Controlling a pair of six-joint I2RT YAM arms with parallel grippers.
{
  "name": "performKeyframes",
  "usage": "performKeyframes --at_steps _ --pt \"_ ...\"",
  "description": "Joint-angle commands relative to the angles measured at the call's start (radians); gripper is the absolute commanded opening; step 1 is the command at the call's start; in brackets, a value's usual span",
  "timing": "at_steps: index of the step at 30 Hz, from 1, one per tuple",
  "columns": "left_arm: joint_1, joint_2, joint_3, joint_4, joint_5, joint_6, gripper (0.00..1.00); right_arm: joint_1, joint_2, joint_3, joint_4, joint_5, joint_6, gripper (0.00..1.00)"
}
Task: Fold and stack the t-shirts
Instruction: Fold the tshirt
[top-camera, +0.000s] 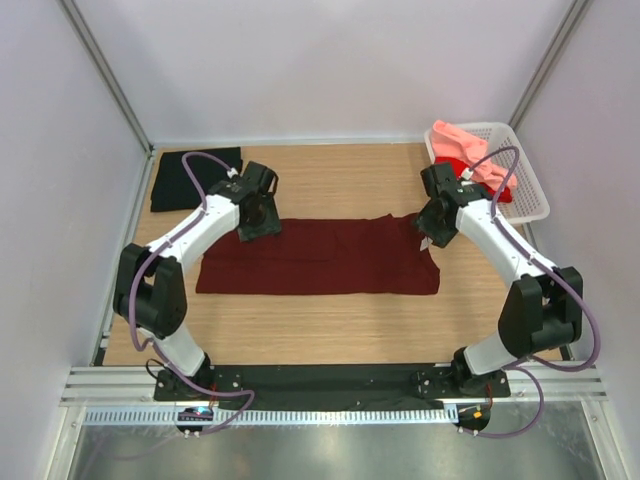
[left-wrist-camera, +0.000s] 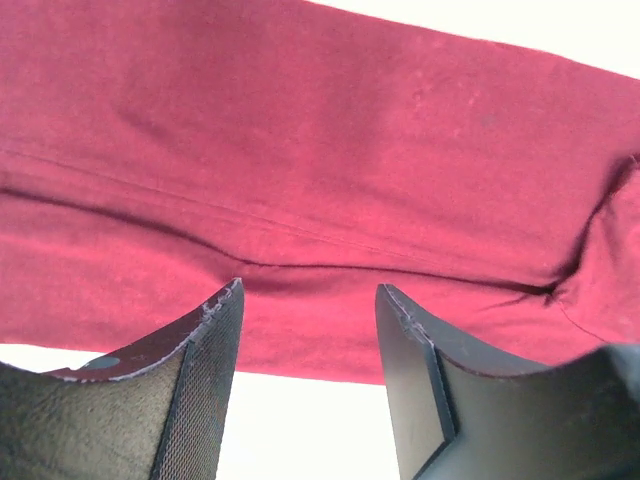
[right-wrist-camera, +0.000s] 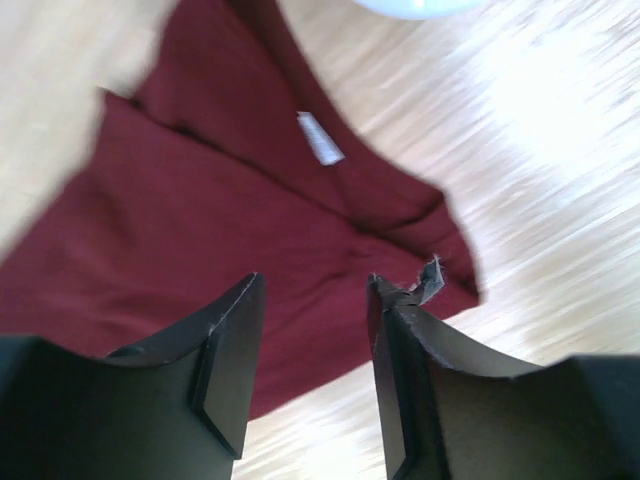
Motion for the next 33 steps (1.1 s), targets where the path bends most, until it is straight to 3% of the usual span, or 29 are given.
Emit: performKeyframes --at_steps 1,5,11,25,29,33 --pt "0.060 -0.005 0.013 0.012 0.080 0.046 0.58 0.010 0.091 0.093 -0.100 -0.061 0.256 0.54" --pt "0.170 0.061 -0.001 0.043 0.209 0.020 0.58 0.039 0.191 0.135 -0.075 -0.066 0.452 0.55" --pt "0.261 0.115 -0.056 0.032 0.135 0.009 0.58 0.084 0.334 0.176 -0.014 -0.018 0.525 0.57" --pt "0.414 0.069 -0.277 -0.006 0.047 -0.130 0.54 0.094 0.539 0.250 0.149 0.074 0.209 0.58" --pt "0.414 -0.115 -0.326 -0.014 -0.024 -0.193 0.56 0.094 0.615 0.369 0.159 0.091 0.114 0.58" --pt "0.414 -0.218 -0.262 -0.072 -0.091 -0.195 0.58 0.094 0.690 0.457 0.233 0.050 -0.007 0.57"
